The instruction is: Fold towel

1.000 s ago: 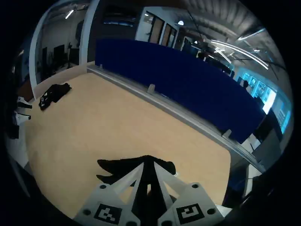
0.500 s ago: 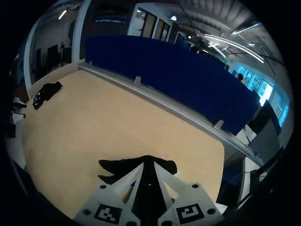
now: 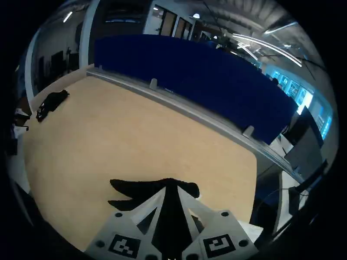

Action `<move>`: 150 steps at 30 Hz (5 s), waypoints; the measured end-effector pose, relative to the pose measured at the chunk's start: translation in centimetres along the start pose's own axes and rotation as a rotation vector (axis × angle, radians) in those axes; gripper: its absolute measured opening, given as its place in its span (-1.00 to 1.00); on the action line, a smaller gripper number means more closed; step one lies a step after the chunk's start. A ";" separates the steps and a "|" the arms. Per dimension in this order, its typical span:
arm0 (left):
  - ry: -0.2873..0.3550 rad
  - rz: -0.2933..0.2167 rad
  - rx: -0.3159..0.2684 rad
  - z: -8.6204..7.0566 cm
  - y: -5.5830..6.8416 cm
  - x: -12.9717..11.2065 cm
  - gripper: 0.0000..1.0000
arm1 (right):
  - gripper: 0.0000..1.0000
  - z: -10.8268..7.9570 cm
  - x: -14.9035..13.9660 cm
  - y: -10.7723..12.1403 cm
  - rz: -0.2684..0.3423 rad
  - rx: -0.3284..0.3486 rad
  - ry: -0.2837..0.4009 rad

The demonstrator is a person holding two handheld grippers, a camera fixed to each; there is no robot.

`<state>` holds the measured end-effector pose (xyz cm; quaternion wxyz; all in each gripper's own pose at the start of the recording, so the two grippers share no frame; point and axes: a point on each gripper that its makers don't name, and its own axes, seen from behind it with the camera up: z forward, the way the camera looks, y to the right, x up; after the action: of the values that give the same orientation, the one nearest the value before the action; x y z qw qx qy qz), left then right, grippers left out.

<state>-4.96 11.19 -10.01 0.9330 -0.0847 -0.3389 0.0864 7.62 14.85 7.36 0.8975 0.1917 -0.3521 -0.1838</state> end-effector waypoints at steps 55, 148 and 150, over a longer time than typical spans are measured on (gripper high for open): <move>-0.029 0.058 0.007 -0.4 0.8 -0.3 0.77 | -0.93 -0.3 -24.6 -0.4 0.260 -0.140 -0.296; 0.314 -0.112 0.034 0.7 -3.4 7.8 0.77 | 0.91 -10.6 5.5 -7.9 0.380 -0.319 0.602; 0.343 -0.111 0.045 0.6 -3.9 8.7 0.77 | 0.91 -10.9 6.1 -8.5 0.374 -0.322 0.612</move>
<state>1.60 9.31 -3.36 0.9821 -0.0586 -0.1769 0.0266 17.79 7.04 -0.61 0.9976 0.0271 -0.0636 -0.0045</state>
